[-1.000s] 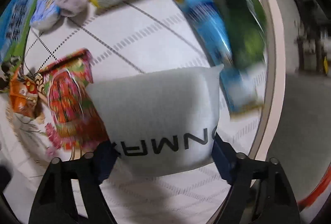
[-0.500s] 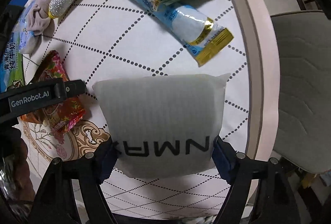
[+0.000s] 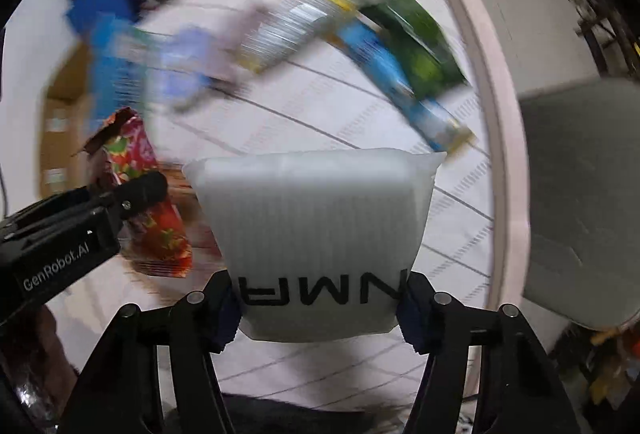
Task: Organize soft objects
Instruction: 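Carry both items into the cardboard box and open both tools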
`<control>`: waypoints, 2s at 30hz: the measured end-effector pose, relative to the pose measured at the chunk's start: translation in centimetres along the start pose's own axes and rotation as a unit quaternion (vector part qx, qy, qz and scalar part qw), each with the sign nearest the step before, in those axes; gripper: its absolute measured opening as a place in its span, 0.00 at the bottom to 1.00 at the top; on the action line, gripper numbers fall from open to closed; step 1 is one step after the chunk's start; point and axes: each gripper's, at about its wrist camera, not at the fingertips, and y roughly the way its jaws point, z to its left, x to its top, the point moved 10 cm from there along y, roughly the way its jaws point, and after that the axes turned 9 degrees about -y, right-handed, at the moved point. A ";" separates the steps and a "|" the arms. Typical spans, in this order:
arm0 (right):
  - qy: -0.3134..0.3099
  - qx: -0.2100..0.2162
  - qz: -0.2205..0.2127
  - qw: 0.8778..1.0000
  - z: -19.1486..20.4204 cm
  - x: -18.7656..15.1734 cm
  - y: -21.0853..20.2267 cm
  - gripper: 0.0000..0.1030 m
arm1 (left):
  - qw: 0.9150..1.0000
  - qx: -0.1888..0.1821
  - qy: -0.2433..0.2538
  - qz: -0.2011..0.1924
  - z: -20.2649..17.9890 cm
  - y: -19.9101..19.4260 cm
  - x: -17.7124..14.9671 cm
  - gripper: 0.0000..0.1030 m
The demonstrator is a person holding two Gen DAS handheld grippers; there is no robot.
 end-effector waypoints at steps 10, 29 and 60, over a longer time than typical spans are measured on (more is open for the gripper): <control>-0.066 0.052 -0.033 0.996 25.7 14.5 -0.9 0.64 | 0.998 0.048 -0.044 -0.018 20.3 -4.5 10.8 0.42; -0.049 -0.035 0.070 0.996 34.6 24.9 17.4 0.64 | 0.988 0.001 -0.031 0.154 28.6 10.7 18.4 0.43; -0.080 -0.070 -0.017 0.994 35.7 18.3 7.1 1.00 | 0.998 0.025 -0.035 -0.038 30.9 -2.7 12.0 0.99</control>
